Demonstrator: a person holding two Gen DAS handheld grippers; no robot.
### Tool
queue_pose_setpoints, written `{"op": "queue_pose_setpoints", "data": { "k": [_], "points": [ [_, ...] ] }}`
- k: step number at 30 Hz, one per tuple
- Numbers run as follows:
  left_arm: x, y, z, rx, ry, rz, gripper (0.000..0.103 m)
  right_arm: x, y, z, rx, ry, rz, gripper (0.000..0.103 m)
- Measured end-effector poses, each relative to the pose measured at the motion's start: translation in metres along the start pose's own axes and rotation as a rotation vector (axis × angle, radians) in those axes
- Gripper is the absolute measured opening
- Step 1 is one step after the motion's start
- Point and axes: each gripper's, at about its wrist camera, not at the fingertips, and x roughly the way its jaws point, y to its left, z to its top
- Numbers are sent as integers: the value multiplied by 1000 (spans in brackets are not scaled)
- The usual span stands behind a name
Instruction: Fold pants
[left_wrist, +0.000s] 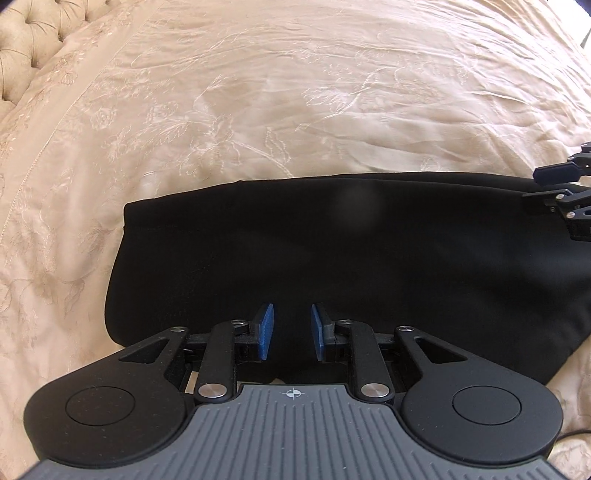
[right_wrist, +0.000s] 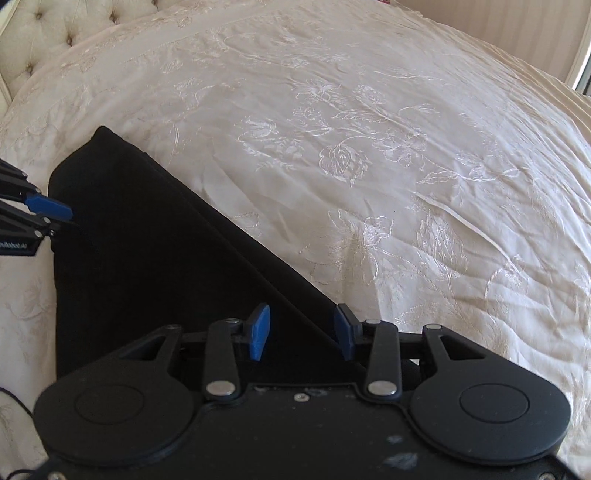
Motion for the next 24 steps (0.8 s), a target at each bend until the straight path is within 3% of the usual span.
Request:
{"op": "queue_pose_setpoints", "data": {
  "k": [6, 7, 8, 13, 19, 24],
  "points": [
    [0, 11, -19, -32, 26, -20, 22, 28, 7, 4, -133, 95, 41, 38],
    [-2, 10, -21, -37, 27, -29, 22, 29, 10, 4, -153, 101, 42, 33],
    [-3, 9, -23, -40, 28, -37, 22, 29, 13, 5, -180, 107, 55, 1],
    [-11, -4, -27, -25, 3, -71, 22, 11, 38, 5, -342, 71, -31, 3],
    [-15, -28, -20, -15, -22, -137, 22, 13, 18, 25, -260, -2, -102, 2],
    [-12, -50, -18, 18, -11, -190, 23, 33, 19, 25, -250, 49, -75, 7]
  ]
}}
